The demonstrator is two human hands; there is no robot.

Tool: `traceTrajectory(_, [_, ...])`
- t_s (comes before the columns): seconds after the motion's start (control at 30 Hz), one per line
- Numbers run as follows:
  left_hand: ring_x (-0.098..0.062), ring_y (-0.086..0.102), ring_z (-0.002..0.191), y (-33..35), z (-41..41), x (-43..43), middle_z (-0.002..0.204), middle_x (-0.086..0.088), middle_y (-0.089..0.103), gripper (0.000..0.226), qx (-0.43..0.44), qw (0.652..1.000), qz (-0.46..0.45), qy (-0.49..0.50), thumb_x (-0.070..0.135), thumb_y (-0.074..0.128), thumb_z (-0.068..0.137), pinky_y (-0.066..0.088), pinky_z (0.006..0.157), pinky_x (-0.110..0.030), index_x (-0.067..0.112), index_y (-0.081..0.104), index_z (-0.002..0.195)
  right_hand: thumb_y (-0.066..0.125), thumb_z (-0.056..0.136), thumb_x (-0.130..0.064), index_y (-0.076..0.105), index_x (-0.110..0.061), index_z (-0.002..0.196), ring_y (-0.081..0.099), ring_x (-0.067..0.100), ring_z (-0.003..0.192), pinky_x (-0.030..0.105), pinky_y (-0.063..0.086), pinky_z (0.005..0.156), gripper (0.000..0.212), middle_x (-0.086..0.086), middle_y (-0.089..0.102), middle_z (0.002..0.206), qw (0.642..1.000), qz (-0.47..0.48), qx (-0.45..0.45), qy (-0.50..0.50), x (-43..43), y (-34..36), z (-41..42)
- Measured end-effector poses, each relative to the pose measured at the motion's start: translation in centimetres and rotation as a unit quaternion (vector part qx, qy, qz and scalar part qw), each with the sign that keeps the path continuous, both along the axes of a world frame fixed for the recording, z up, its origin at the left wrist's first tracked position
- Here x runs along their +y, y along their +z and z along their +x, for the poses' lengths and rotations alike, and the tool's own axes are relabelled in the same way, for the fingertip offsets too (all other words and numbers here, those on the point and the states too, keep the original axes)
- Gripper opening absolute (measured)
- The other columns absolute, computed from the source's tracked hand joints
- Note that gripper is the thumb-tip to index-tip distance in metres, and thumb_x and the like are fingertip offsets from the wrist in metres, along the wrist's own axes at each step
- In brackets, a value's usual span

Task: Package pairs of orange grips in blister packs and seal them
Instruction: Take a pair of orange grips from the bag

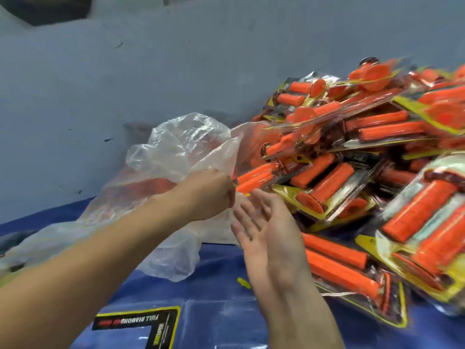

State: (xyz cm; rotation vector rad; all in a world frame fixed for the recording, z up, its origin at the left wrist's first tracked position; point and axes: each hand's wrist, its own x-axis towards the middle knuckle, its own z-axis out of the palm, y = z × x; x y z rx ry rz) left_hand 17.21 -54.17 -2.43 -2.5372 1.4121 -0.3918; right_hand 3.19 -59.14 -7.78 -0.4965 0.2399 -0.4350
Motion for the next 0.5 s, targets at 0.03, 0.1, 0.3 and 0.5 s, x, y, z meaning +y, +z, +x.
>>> traceTrajectory(0.03, [-0.023,0.057,0.113,-0.1,0.0,-0.1,0.110,0.000,0.069,0.027,-0.055,0.997,0.054,-0.003,0.020,0.048,0.089,0.041,0.092,-0.032,0.027,0.072,0.102,0.053,0.096,-0.029,0.065,-0.021,0.110,0.061,0.017,0.110,0.029,0.048,0.089,0.020,0.007,0.065,0.123,1.000,0.002,0.004,0.016,-0.1,-0.1,0.1])
traceTrajectory(0.1, [-0.025,0.051,0.113,-0.3,0.1,0.7,0.112,-0.001,0.066,0.025,-0.138,0.976,0.167,0.039,0.024,0.049,0.091,0.034,0.083,-0.033,0.022,0.068,0.107,0.054,0.095,-0.028,0.063,-0.020,0.118,0.061,0.018,0.109,0.030,0.049,0.087,0.026,0.011,0.061,0.127,1.000,0.000,0.014,0.027,-0.4,-0.5,0.5])
traceTrajectory(0.3, [-0.023,0.059,0.085,-0.8,0.2,-0.3,0.101,-0.010,0.064,0.041,0.268,0.932,-0.027,0.242,0.046,0.039,0.102,0.050,0.074,-0.032,0.014,0.060,0.118,0.054,0.094,-0.028,0.061,-0.018,0.121,0.062,0.022,0.109,0.032,0.051,0.087,0.030,0.017,0.060,0.127,0.997,0.053,0.026,0.054,0.1,-0.8,0.9])
traceTrajectory(0.5, [-0.019,0.051,0.078,-3.3,1.2,-1.1,0.102,-0.009,0.057,0.044,0.449,0.771,-0.336,0.301,0.053,0.055,0.094,0.049,0.067,-0.030,0.013,0.062,0.112,0.052,0.097,-0.026,0.059,-0.021,0.112,0.064,0.022,0.104,0.031,0.052,0.082,0.017,0.014,0.058,0.126,0.997,0.063,0.031,0.037,0.4,-0.9,0.9])
